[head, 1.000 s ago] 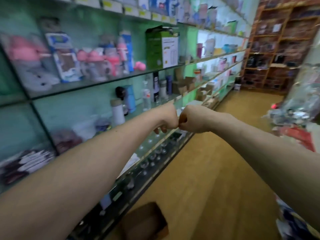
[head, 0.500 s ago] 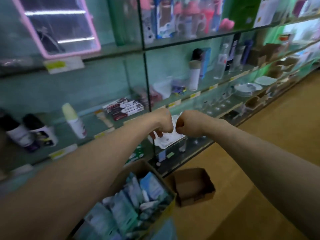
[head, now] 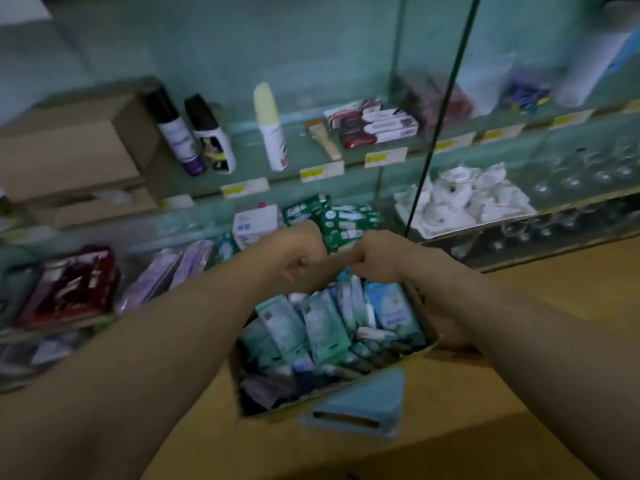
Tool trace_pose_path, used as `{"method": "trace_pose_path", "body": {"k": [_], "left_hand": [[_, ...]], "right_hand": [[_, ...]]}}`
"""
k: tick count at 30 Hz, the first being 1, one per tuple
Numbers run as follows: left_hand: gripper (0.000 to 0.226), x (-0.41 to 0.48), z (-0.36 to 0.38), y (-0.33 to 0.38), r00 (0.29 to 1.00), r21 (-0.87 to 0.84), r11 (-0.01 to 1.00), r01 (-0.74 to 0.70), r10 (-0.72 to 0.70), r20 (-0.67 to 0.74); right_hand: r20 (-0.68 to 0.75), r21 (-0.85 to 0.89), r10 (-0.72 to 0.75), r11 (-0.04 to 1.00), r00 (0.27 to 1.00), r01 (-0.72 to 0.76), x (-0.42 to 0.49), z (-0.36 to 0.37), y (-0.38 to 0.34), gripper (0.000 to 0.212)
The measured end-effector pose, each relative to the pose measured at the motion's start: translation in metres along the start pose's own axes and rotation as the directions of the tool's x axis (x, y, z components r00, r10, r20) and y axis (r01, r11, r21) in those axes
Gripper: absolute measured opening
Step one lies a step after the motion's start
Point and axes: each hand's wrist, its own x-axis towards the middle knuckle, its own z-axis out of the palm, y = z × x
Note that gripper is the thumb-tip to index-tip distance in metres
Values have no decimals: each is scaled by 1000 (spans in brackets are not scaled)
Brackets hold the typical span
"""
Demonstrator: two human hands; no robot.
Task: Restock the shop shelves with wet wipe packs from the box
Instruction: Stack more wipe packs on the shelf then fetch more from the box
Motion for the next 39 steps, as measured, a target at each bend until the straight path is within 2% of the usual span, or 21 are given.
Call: {"method": "trace_pose_path", "body": {"k": [2, 6, 9, 10, 14, 17, 19, 24, 27, 29, 32, 33, 35, 37, 39], "left_hand": [[34, 7, 13, -24, 998, -39, 998, 55, -55, 17], [34, 20, 37, -65, 984, -99, 981, 168, -161, 73], [36, 30, 54, -93, 975, -149, 967, 207, -192, 108], [35, 33, 61, -103, 974, -160, 965, 210, -191, 122], [34, 50, 87, -135, 968, -129, 969, 211, -188, 169], [34, 68, 106, -152, 961, -117, 973, 201, -173, 216], [30, 81, 119, -163, 957, -102, 978, 183, -153, 244], [28, 104, 146, -180, 959, 11, 997, 70, -71, 274], [20, 111, 156, -189, 957, 49, 999, -3, -11, 289], [10, 106, 156, -192, 958, 57, 997, -59, 40, 283], [26, 100, 155, -196, 959, -2, 994, -112, 108, 261], [29, 100, 154, -197, 957, -31, 992, -121, 125, 261], [21, 102, 157, -199, 957, -79, 991, -112, 129, 261], [37, 106, 161, -201, 955, -114, 990, -85, 113, 273], [39, 105, 161, -201, 953, -147, 985, -90, 128, 274]], "right_hand": [[40, 6, -38, 999, 998, 38, 10, 22, -8, 39], [138, 72, -63, 996, 988, 53, 25, 62, -23, 25], [171, 91, -93, 993, 981, 78, 29, 87, -36, 38], [187, 116, -92, 991, 978, 71, 30, 97, -40, 42], [266, 159, -16, 987, 964, -28, 48, 143, -54, 27], [328, 189, -22, 981, 945, -43, 62, 182, -67, 33], [352, 194, -21, 980, 936, -51, 70, 209, -77, 24], [439, 200, -89, 980, 894, -1, 81, 259, -94, 27], [499, 218, -93, 976, 862, -21, 83, 282, -99, 21], [489, 154, -72, 988, 869, -5, 85, 296, -100, 34], [419, 32, -35, 999, 907, 24, 91, 313, -106, 46], [400, -6, -12, 1000, 917, 16, 93, 317, -108, 46], [383, -63, 43, 998, 923, -20, 96, 323, -111, 43], [388, -80, 87, 995, 918, -60, 98, 328, -112, 38], [384, -66, 102, 994, 918, -83, 100, 329, -109, 35]]}}
